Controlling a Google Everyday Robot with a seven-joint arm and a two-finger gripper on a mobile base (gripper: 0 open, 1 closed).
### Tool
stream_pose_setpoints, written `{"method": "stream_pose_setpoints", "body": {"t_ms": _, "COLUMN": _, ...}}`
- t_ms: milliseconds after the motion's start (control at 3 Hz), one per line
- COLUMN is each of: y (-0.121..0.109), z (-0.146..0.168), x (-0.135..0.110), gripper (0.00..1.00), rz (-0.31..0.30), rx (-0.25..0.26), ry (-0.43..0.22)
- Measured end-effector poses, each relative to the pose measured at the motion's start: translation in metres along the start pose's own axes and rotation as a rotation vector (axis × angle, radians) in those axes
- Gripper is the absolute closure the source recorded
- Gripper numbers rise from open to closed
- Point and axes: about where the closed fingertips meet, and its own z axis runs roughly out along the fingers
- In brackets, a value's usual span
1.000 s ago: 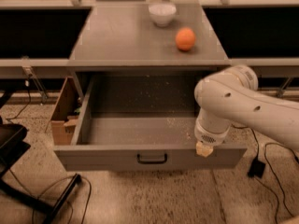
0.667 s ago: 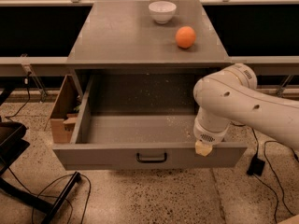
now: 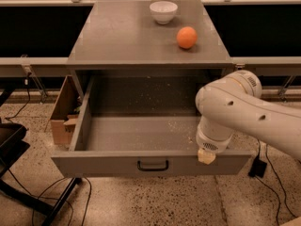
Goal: Open top drawer
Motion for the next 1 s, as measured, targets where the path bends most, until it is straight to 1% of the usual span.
{"method": "stream_pose_setpoints", "body": {"t_ms": 1000, "y": 0.046, "z": -0.009, "x": 0.028, "gripper": 1.0, "rz": 0.01, "rx": 0.034, "ry": 0.021}}
